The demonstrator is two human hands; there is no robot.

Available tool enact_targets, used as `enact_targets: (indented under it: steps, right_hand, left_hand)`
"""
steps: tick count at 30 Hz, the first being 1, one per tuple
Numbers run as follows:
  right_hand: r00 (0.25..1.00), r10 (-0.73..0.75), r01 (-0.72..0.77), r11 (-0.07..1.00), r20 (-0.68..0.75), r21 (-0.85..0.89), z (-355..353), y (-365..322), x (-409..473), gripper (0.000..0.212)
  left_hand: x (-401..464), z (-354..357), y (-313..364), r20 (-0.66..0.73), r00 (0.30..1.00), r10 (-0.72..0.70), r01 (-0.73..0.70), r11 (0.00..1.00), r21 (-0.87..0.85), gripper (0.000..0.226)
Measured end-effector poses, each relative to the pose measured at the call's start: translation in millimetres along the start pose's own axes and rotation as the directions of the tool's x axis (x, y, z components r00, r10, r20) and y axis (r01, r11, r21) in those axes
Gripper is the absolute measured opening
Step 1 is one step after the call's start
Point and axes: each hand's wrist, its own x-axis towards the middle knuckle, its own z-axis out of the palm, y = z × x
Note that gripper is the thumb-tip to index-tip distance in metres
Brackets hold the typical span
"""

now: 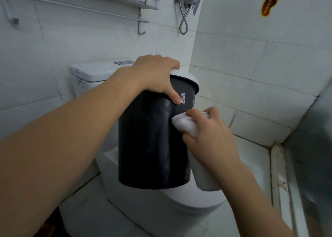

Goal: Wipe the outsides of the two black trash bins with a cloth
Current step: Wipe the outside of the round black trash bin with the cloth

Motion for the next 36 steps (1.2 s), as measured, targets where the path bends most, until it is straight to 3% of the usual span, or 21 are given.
enact_targets:
  steps: [2, 6, 13, 18, 32, 36]
  right_hand:
    - [0.998, 0.058, -0.058, 0.998, -0.014, -0.012, 3.2, 8.4, 4.2, 0.032]
    - [0.992, 0.125, -0.126, 0.992, -0.027, -0.022, 5.9, 17.7, 7.0, 0.027]
    - [0.997, 0.053, -0.055, 0.998, -0.060, -0.034, -1.5, 1.1, 9.1, 0.030]
    - [1.000, 0.013, -0.012, 0.998, 0.018, -0.066, 0.5, -0.1, -8.1, 0.034]
    - [1.000, -0.019, 0.020, 0.997, 0.014, -0.070, -3.4, -1.6, 2.2, 0.036]
    - [0.998, -0.044, 0.048, 0.996, 0.055, -0.078, -2.1, -2.0, -10.3, 0.036]
  left_hand:
    - [-0.9, -1.0, -1.7, 0.005, 1.000, -0.006, 0.006, 1.000, 0.005, 0.085]
    - [-1.3, -2.0, -1.6, 0.011, 1.000, -0.003, 0.003, 1.000, -0.007, 0.073]
    - [1.2, 0.2, 2.5, -0.012, 1.000, 0.004, -0.005, 1.000, -0.002, 0.083]
    - [1.5, 0.6, -1.7, 0.006, 1.000, -0.019, 0.019, 1.000, -0.020, 0.093]
    - [0.6, -0.4, -3.4, 0.011, 1.000, -0.026, 0.026, 0.999, -0.021, 0.079]
    - [2.3, 0.6, -4.8, 0.020, 0.999, -0.031, 0.032, 0.999, -0.016, 0.093]
